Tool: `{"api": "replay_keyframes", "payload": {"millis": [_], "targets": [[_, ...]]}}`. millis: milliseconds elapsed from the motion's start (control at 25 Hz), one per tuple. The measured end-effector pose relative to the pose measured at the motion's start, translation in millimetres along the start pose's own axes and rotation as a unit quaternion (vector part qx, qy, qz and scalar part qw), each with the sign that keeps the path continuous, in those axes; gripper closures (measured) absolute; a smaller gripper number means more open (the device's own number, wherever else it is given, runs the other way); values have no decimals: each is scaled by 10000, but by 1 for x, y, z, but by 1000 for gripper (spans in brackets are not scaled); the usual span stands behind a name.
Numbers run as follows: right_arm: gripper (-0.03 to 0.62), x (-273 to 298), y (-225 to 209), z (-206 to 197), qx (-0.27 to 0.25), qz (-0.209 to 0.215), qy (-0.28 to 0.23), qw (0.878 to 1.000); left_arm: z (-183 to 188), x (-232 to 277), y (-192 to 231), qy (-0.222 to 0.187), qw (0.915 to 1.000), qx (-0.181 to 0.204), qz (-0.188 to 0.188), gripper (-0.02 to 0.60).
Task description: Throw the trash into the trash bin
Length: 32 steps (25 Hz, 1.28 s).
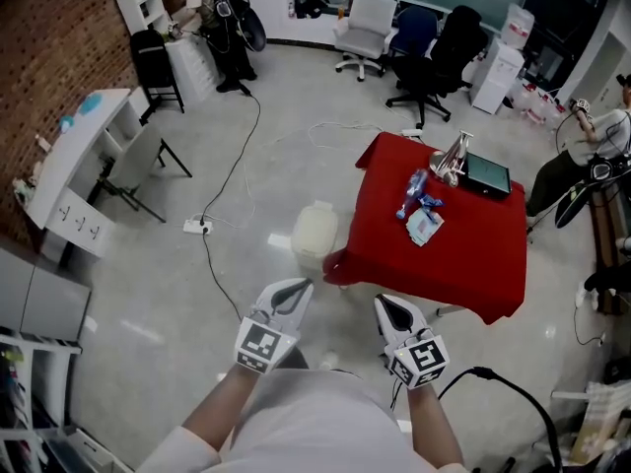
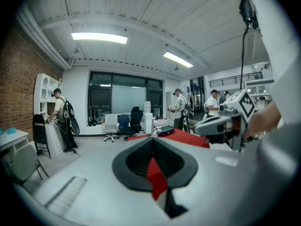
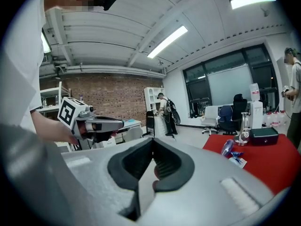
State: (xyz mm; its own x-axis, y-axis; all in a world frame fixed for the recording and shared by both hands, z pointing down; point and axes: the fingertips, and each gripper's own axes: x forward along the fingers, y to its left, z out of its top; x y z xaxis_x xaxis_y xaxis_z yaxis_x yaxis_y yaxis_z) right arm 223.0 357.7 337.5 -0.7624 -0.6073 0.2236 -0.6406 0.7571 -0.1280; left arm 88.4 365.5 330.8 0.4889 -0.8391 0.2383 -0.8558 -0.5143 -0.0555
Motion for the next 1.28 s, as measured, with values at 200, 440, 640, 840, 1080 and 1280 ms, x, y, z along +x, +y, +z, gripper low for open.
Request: {"api": "replay_keyframes", "payload": {"millis": [200,440,640,840,1080,1280], "targets": [[597,15,-12,-1,73,-103,19,9999,-5,14,15,73,9999,-22,-93,577],[597,55,-28,6,132,-304,-48,9994,-3,43,56,82,9994,169,-280,577],[597,97,-41,21,292,-440,-117,9985,0,65,104,95,9990,194,-393,577],[597,143,-56,30,392,-588,-174,9973,-8,91,149,212,9978,216,-590,577],[597,191,-63,33,418,-840,-117,9955,-13,111,196,261,9955,143,-899,577],[597,214,-74,28,417,-992,38,9942,-20,128,219,231,9934,237,-1095,577]]}}
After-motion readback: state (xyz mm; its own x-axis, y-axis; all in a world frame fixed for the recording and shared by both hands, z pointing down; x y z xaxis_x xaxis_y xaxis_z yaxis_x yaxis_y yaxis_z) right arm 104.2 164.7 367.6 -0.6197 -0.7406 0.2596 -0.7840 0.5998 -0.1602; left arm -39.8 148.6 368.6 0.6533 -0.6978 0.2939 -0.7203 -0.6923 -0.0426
